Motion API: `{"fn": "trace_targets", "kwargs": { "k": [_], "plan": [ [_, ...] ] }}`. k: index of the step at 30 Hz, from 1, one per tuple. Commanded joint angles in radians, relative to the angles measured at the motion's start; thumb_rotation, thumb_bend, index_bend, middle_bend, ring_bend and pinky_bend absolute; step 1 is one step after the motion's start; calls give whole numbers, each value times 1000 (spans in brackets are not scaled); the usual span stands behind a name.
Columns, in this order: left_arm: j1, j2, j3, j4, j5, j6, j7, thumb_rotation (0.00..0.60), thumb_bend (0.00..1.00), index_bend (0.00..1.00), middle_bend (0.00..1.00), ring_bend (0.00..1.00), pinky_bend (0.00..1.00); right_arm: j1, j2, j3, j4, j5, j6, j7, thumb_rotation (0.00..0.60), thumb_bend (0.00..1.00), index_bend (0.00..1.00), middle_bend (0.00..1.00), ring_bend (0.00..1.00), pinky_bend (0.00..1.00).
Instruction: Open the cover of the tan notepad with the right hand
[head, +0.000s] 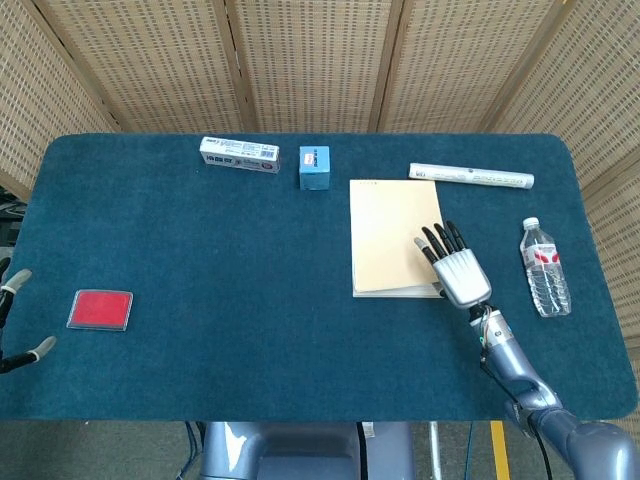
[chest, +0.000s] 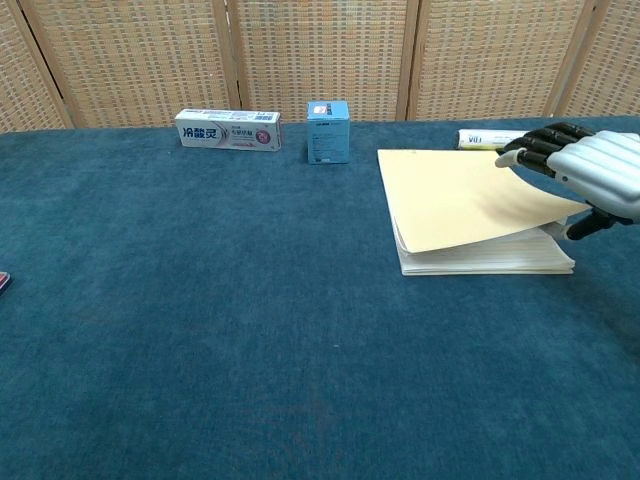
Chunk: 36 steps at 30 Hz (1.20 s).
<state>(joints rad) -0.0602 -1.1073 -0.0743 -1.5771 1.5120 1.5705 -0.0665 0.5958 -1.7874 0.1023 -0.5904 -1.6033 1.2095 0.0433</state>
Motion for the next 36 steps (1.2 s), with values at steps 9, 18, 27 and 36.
{"fn": "trace_targets", "kwargs": {
  "k": [9, 18, 27, 36],
  "plan": [
    [0, 2, -2, 1, -4, -1, -7, 600, 0, 0, 0, 0, 0, 34, -7, -12, 42, 17, -42, -17, 600, 445, 575, 580, 385, 140],
    [1, 2, -1, 0, -3, 0, -7, 600, 0, 0, 0, 0, 0, 23, -7, -68, 103, -25, 0, 110, 600, 466, 667, 650, 433, 185],
    [1, 2, 1, 0, 0, 1, -8, 600, 0, 0, 0, 0, 0, -34, 47, -136, 124, -76, 101, 247, 600, 466, 669, 650, 433, 227],
    [2, -5, 6, -4, 9, 4, 13, 600, 0, 0, 0, 0, 0, -106, 135, -205, 76, -148, 281, 324, 600, 466, 673, 654, 433, 240]
  ]
}}
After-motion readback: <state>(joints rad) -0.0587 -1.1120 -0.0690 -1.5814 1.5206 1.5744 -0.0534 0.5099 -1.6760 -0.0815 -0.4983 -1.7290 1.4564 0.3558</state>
